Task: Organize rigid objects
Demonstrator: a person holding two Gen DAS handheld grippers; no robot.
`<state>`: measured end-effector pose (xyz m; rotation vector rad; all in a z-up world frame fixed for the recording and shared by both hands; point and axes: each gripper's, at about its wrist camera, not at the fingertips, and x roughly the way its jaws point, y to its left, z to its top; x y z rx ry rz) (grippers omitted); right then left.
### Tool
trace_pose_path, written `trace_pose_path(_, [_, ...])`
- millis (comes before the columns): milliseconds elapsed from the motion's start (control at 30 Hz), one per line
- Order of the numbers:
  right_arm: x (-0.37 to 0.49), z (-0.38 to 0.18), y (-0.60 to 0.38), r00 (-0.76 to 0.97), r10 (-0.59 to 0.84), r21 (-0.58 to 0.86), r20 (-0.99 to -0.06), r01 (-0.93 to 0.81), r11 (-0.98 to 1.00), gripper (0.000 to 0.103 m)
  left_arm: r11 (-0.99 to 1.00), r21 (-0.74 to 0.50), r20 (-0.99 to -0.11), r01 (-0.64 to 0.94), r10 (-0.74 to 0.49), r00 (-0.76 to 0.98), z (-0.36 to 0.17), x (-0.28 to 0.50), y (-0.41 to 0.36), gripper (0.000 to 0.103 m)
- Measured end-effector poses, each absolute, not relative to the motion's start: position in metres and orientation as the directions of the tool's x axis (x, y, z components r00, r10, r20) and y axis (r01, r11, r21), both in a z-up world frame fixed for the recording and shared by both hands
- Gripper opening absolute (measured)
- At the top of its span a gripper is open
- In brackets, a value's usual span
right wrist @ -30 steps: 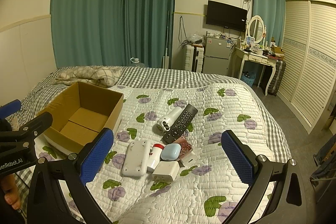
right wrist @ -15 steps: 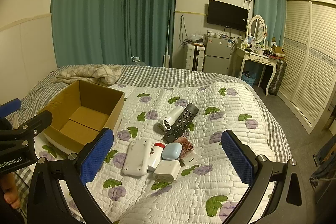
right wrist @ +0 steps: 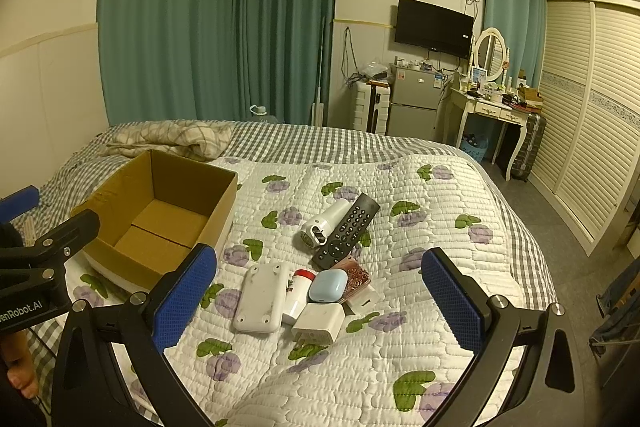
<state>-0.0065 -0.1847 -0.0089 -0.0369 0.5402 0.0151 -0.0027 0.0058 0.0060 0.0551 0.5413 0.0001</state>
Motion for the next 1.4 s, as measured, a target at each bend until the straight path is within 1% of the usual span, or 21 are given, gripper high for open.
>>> trace_pose_path(233, [-0.006, -0.011, -0.185, 0.856, 0.004, -0.032, -0.516, -0.025, 0.999, 0.103, 0.998, 0.063, -0.509, 0.021, 0.014, 0.861, 0.005, -0.004, 0.011, 0.103])
trace_pose_path(500, [-0.006, -0.017, -0.185, 0.857, 0.008, -0.037, -0.515, -0.032, 0.999, 0.103, 0.994, 0.107, -0.508, 0.000, 0.055, 0.860, 0.009, -0.004, 0.013, 0.103])
trace_pose_path(633, [-0.002, -0.018, -0.182, 0.854, 0.015, -0.047, -0.519, -0.046, 0.998, 0.103, 0.992, 0.127, -0.534, -0.008, 0.075, 0.842, 0.013, 0.006, 0.024, 0.103])
trace_pose_path(733, [0.003, -0.019, -0.180, 0.851, 0.018, -0.062, -0.525, -0.059, 0.996, 0.103, 0.984, 0.179, -0.548, -0.002, 0.101, 0.830, 0.015, 0.015, 0.033, 0.103])
trace_pose_path(833, [0.015, -0.019, -0.178, 0.844, 0.013, -0.075, -0.536, -0.062, 0.995, 0.103, 0.968, 0.249, -0.567, -0.041, 0.180, 0.804, 0.010, 0.030, 0.049, 0.103])
trace_pose_path(867, [0.018, -0.020, -0.177, 0.840, 0.011, -0.077, -0.542, -0.062, 0.995, 0.103, 0.963, 0.264, -0.581, -0.053, 0.203, 0.788, 0.006, 0.037, 0.057, 0.101])
trace_pose_path(933, [0.027, -0.027, -0.177, 0.829, 0.010, -0.079, -0.559, -0.066, 0.995, 0.103, 0.956, 0.283, -0.607, -0.076, 0.240, 0.758, -0.002, 0.050, 0.070, 0.101])
trace_pose_path(1067, [0.040, -0.041, -0.173, 0.808, 0.009, -0.091, -0.589, -0.078, 0.993, 0.103, 0.949, 0.298, -0.663, -0.102, 0.283, 0.693, -0.023, 0.074, 0.093, 0.101])
trace_pose_path(1167, [0.049, -0.050, -0.171, 0.792, 0.011, -0.092, -0.611, -0.085, 0.992, 0.103, 0.951, 0.290, -0.695, -0.109, 0.287, 0.660, -0.036, 0.088, 0.104, 0.101])
trace_pose_path(1267, [0.058, -0.059, -0.168, 0.777, 0.007, -0.102, -0.629, -0.092, 0.991, 0.103, 0.958, 0.270, -0.722, -0.092, 0.265, 0.640, -0.041, 0.100, 0.107, 0.101])
trace_pose_path(1333, [0.063, -0.064, -0.167, 0.768, 0.005, -0.108, -0.640, -0.097, 0.989, 0.103, 0.956, 0.286, -0.736, -0.061, 0.260, 0.625, -0.046, 0.106, 0.103, 0.092])
trace_pose_path(1367, [0.067, -0.068, -0.166, 0.763, 0.003, -0.111, -0.647, -0.098, 0.989, 0.103, 0.955, 0.293, -0.742, -0.051, 0.261, 0.617, -0.046, 0.107, 0.101, 0.076])
trace_pose_path(1400, [0.068, -0.070, -0.164, 0.759, 0.003, -0.112, -0.651, -0.100, 0.989, 0.103, 0.954, 0.297, -0.752, -0.040, 0.259, 0.606, -0.049, 0.110, 0.101, 0.052])
